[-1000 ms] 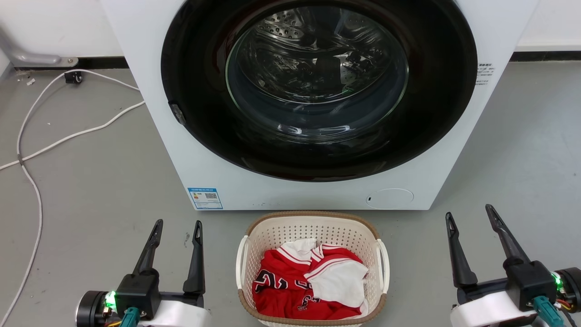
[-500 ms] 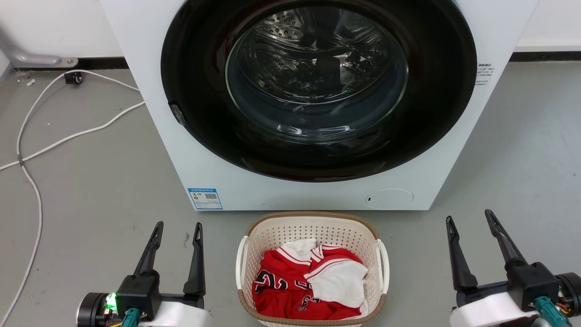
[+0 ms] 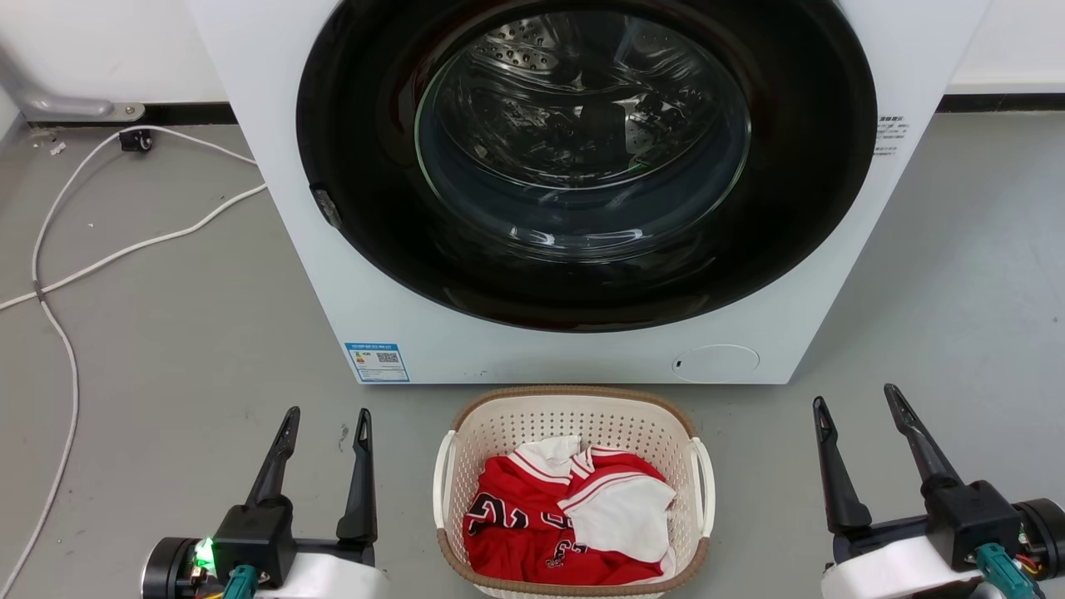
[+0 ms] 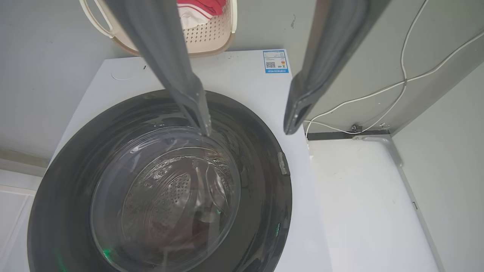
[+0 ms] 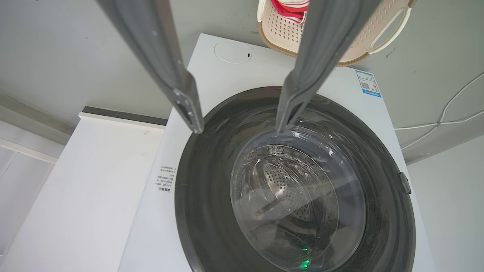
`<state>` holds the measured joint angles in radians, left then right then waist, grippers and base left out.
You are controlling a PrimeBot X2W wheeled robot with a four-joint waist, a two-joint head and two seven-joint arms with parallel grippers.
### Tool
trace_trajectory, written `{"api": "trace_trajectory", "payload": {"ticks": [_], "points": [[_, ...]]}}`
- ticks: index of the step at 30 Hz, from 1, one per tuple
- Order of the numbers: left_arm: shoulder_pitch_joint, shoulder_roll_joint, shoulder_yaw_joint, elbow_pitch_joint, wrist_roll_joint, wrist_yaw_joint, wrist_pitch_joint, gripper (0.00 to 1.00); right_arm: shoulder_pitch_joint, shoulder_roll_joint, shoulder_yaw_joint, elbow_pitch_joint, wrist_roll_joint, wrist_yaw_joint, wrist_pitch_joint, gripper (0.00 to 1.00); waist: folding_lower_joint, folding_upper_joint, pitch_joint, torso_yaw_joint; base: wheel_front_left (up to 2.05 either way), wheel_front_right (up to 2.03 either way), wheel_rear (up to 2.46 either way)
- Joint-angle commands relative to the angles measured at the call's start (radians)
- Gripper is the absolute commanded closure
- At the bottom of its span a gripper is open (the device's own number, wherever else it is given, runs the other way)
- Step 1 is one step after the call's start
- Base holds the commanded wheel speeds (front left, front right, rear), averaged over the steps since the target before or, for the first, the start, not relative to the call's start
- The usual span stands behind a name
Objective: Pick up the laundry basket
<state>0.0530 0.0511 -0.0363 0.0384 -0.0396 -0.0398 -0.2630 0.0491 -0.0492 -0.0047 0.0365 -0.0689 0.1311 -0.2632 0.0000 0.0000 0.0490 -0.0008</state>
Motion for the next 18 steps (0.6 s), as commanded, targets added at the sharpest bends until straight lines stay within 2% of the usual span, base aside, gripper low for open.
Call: {"api": "trace_trajectory", "payload": {"ticks": [1,8,13,18], "points": [[0.008,-0.001,0.001,-0.002,-0.002,0.004,-0.003,0.00,0.006,-0.002,0.001,-0.003,-0.003,-0.001,-0.002,0.00,0.0000,0.0000,0.003,-0.001,0.00,0.00,0.00],[-0.021,-0.001,0.009,-0.001,-0.010,0.000,-0.003,0.00,-0.015,-0.002,0.002,-0.009,-0.002,-0.001,-0.002,0.00,0.0000,0.0000,0.028,-0.002,0.00,0.00,0.00],[-0.100,-0.001,0.030,0.004,0.002,-0.018,-0.003,0.00,-0.086,-0.002,0.027,-0.003,-0.026,-0.001,-0.002,0.00,0.0000,0.0000,0.094,-0.005,0.00,0.00,0.00],[-0.201,0.010,0.052,0.049,0.018,-0.032,-0.003,0.00,-0.197,-0.002,0.051,0.060,-0.035,-0.001,-0.002,0.00,0.0000,0.0000,0.186,-0.018,0.00,0.00,0.00]]}}
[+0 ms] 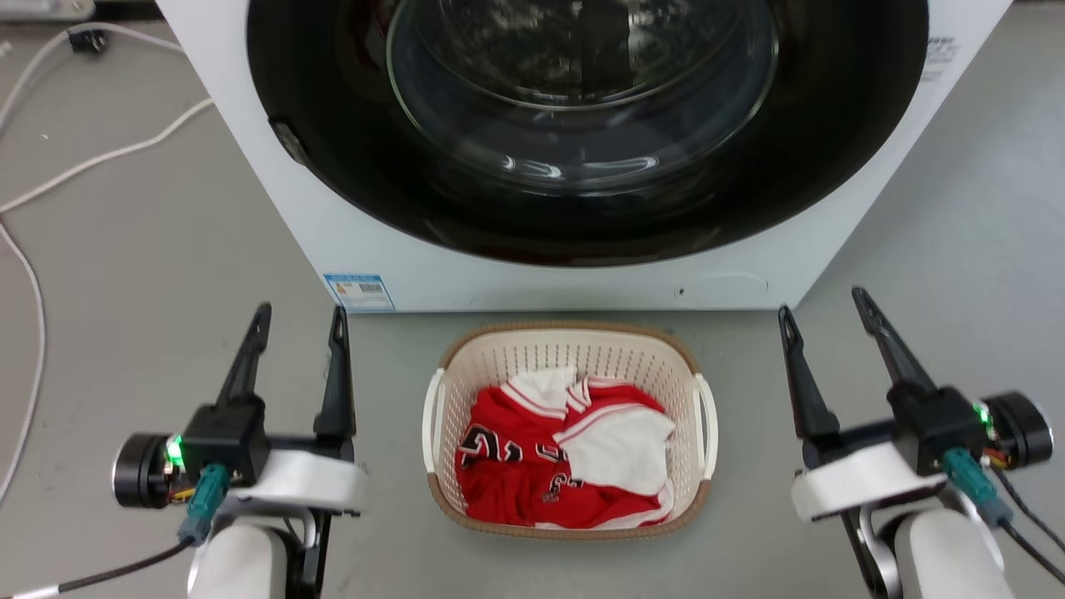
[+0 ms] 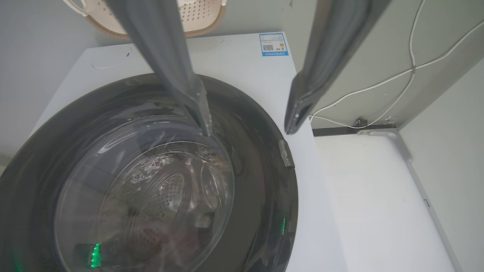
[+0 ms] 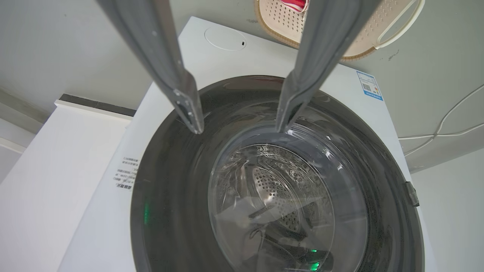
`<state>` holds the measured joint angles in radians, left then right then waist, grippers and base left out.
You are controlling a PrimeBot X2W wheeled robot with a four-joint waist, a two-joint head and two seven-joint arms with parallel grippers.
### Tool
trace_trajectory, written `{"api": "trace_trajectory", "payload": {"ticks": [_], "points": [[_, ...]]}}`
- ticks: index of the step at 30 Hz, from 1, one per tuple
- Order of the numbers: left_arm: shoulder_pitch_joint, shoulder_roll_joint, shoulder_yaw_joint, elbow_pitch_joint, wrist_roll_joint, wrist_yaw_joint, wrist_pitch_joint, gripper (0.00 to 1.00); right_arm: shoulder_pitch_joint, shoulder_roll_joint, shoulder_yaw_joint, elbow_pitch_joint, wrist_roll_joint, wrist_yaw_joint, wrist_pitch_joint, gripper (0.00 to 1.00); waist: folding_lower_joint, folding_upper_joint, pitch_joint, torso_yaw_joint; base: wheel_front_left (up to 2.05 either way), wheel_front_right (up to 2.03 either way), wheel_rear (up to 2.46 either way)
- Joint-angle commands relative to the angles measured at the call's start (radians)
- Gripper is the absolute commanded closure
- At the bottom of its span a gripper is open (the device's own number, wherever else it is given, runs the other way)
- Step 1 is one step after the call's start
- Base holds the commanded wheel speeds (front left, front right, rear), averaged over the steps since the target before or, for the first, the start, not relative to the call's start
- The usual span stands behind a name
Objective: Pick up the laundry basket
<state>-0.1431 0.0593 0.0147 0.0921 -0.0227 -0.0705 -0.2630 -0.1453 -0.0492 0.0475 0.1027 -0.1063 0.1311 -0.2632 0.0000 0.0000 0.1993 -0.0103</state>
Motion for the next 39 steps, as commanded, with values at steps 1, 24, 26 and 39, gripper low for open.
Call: {"api": "trace_trajectory", "payload": {"ticks": [1,24,26,39], "points": [[-0.028,0.003,0.005,0.007,-0.001,-0.005,-0.003,0.00,-0.029,-0.002,0.002,0.007,-0.004,-0.001,-0.002,0.00,0.0000,0.0000,0.058,-0.011,0.00,0.00,0.00],[-0.490,0.055,-0.049,0.504,-0.003,-0.049,-0.003,0.00,-0.435,-0.001,0.014,0.454,-0.110,-0.001,-0.002,0.00,0.0000,0.0000,0.484,-0.015,0.00,0.00,0.00],[-0.512,0.058,-0.058,0.551,0.000,-0.050,-0.003,0.00,-0.461,-0.001,0.017,0.507,-0.116,-0.001,-0.002,0.00,0.0000,0.0000,0.508,-0.017,0.00,0.00,0.00],[-0.680,0.061,-0.116,0.845,-0.029,-0.058,-0.003,0.00,-0.616,-0.001,0.034,0.764,-0.120,-0.001,-0.002,0.00,0.0000,0.0000,0.641,-0.025,0.00,0.00,0.00]]}}
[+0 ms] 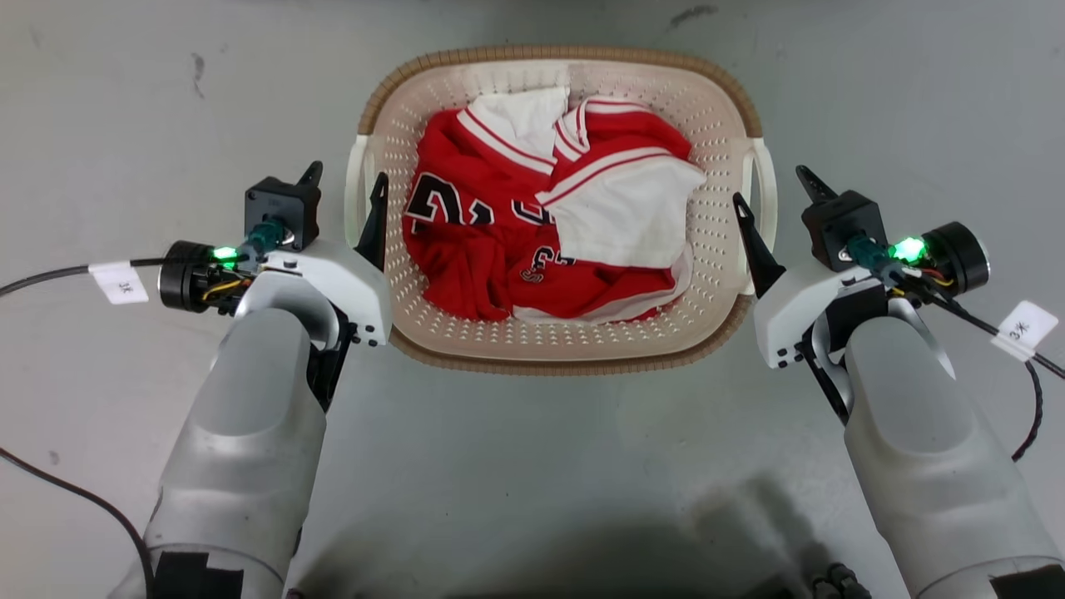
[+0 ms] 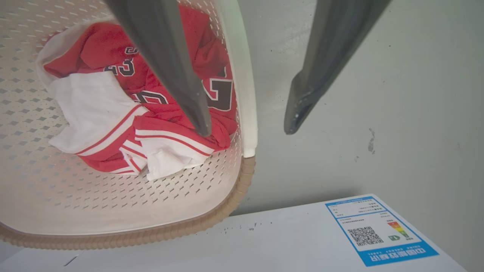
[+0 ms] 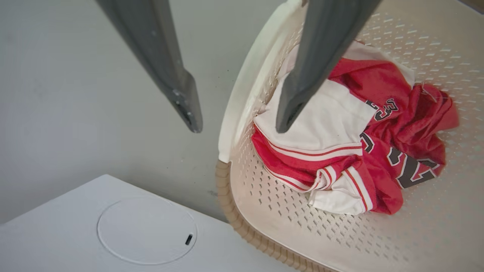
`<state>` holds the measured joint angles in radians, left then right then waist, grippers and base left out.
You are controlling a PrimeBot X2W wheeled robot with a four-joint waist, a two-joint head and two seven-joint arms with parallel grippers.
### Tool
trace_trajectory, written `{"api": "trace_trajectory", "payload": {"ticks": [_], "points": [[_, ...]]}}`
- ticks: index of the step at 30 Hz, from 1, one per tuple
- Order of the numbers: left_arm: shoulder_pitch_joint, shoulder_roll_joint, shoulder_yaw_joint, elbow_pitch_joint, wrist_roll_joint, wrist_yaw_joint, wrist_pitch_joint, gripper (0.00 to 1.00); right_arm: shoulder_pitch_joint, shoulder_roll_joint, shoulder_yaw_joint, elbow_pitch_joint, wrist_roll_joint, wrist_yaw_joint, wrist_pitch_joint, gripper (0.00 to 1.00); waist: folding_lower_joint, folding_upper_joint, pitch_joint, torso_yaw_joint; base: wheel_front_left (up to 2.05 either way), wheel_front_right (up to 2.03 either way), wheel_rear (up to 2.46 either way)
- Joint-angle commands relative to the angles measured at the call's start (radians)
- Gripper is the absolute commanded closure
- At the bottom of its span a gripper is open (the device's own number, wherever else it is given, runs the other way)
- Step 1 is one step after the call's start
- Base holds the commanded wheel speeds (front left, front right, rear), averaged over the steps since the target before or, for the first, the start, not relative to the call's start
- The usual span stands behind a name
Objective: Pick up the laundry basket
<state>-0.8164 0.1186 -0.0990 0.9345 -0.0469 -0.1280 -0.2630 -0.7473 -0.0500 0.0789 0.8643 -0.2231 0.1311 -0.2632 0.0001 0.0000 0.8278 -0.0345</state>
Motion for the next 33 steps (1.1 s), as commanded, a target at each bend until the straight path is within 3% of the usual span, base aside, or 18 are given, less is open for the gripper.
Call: {"api": "trace_trajectory", "payload": {"ticks": [1,18,19,20,21,22,23,33], "points": [[-0.017,0.003,-0.006,0.023,-0.004,-0.001,-0.003,0.00,-0.022,-0.001,0.004,0.016,-0.001,-0.001,-0.002,0.00,-0.0001,0.0000,0.020,-0.002,0.00,0.00,0.00],[-0.116,-0.004,-0.089,0.191,-0.055,-0.002,-0.003,0.00,-0.120,-0.001,0.027,0.175,0.008,-0.001,-0.002,0.00,-0.0001,0.0000,0.101,0.001,0.00,0.00,0.00],[-0.121,-0.002,-0.091,0.192,-0.055,-0.002,-0.003,0.00,-0.123,-0.001,0.028,0.178,0.009,-0.001,-0.002,0.18,-0.0001,0.0000,0.103,0.001,0.00,0.00,0.00],[-0.125,-0.002,-0.095,0.194,-0.057,-0.002,-0.003,0.16,-0.128,-0.001,0.026,0.170,0.007,-0.001,-0.002,0.84,-0.0001,0.0000,0.104,0.001,0.00,0.00,0.00],[-0.127,-0.003,-0.099,0.192,-0.060,-0.002,-0.003,0.62,-0.129,-0.001,0.025,0.171,-0.001,-0.001,-0.002,1.00,-0.0001,0.0000,0.105,0.001,0.00,0.00,0.00],[-0.127,-0.003,-0.103,0.192,-0.062,-0.002,-0.003,0.91,-0.127,-0.001,0.023,0.180,-0.001,-0.001,-0.002,1.00,-0.0001,0.0000,0.105,0.001,0.00,0.00,0.00],[-0.126,-0.004,-0.106,0.196,-0.063,-0.002,-0.003,1.00,-0.129,-0.001,0.022,0.181,0.003,-0.001,-0.002,1.00,-0.0001,0.0000,0.104,0.002,0.00,0.00,0.00],[-0.098,0.001,-0.128,0.220,-0.083,-0.002,-0.003,1.00,-0.100,-0.006,0.034,0.198,0.015,0.000,-0.002,1.00,-0.0001,0.0000,0.046,0.001,0.00,0.00,0.00]]}}
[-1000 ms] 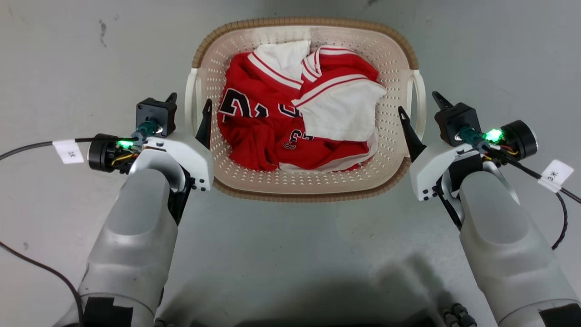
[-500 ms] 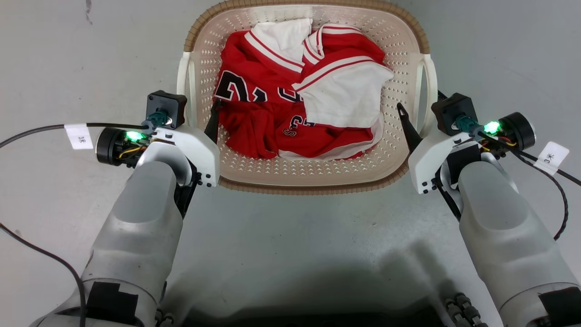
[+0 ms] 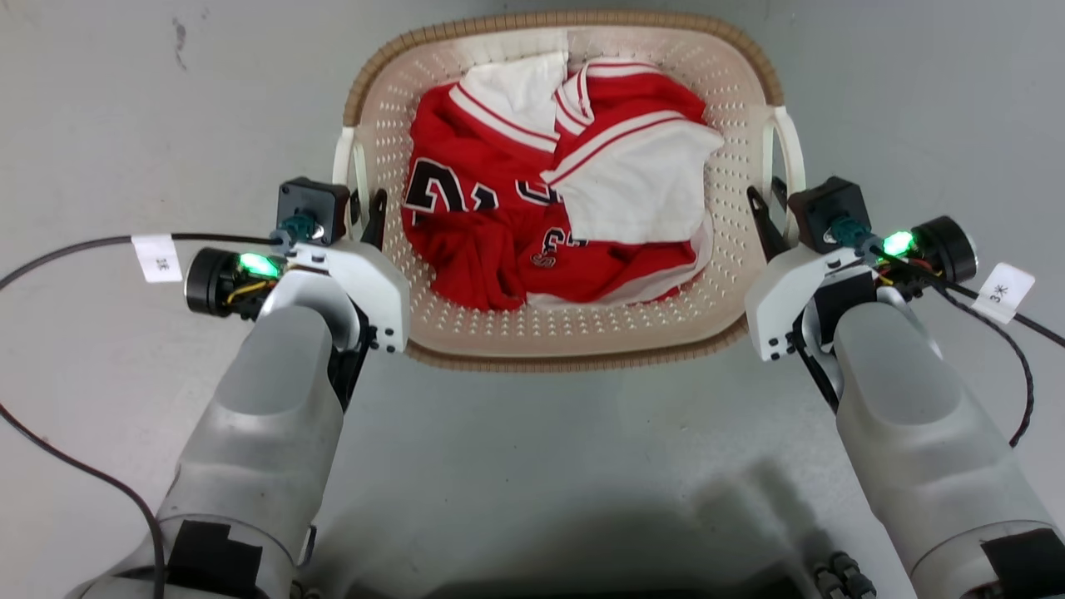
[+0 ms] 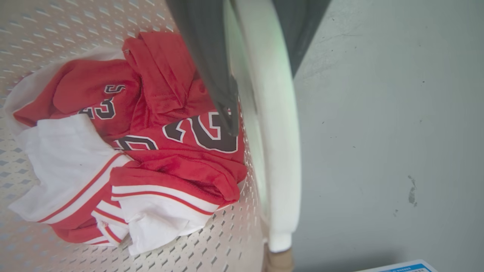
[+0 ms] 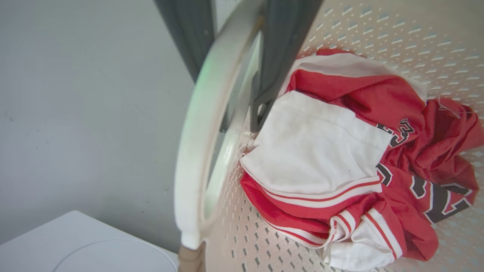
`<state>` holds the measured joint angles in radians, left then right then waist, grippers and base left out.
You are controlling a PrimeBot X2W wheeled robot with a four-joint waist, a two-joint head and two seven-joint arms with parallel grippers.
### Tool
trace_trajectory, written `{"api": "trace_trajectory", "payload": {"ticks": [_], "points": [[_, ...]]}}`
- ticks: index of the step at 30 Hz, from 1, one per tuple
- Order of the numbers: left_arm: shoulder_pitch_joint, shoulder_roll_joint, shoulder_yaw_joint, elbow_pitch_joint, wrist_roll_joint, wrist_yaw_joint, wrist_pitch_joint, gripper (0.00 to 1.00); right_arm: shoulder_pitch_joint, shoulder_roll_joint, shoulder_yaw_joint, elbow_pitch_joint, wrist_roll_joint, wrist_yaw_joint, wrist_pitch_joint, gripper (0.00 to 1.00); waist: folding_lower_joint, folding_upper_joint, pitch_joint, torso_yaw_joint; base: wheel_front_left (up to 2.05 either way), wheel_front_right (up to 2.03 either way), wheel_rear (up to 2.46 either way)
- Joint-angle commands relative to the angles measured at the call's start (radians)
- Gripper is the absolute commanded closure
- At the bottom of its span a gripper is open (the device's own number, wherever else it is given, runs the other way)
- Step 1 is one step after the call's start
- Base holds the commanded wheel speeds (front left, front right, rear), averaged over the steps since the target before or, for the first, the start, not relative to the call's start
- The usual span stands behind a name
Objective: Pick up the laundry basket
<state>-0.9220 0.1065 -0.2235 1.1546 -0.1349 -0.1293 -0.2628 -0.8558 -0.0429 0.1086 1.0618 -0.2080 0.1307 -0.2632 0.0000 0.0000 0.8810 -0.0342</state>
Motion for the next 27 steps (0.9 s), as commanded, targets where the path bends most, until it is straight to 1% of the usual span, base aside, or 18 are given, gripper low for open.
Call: {"api": "trace_trajectory", "payload": {"ticks": [1,10,19,27], "points": [[0.013,0.012,-0.005,0.002,0.002,-0.001,-0.003,1.00,0.015,-0.013,0.005,0.005,0.001,0.000,-0.002,1.00,0.0000,0.0000,-0.020,0.001,0.00,0.00,0.00],[0.083,0.001,-0.019,0.058,-0.047,-0.001,-0.003,1.00,0.056,-0.014,0.042,0.069,0.016,0.000,-0.003,1.00,0.0000,0.0000,-0.163,0.002,0.00,0.00,0.00],[0.145,-0.009,-0.062,0.111,-0.104,-0.001,0.003,1.00,0.090,-0.014,0.122,0.164,0.066,0.000,-0.002,1.00,0.0000,0.0000,-0.318,0.007,0.00,0.00,0.00],[0.192,-0.007,-0.103,0.126,-0.143,-0.001,0.047,1.00,0.124,-0.013,0.206,0.190,0.134,0.000,0.013,1.00,0.0000,0.0000,-0.429,0.006,0.00,0.00,0.00]]}}
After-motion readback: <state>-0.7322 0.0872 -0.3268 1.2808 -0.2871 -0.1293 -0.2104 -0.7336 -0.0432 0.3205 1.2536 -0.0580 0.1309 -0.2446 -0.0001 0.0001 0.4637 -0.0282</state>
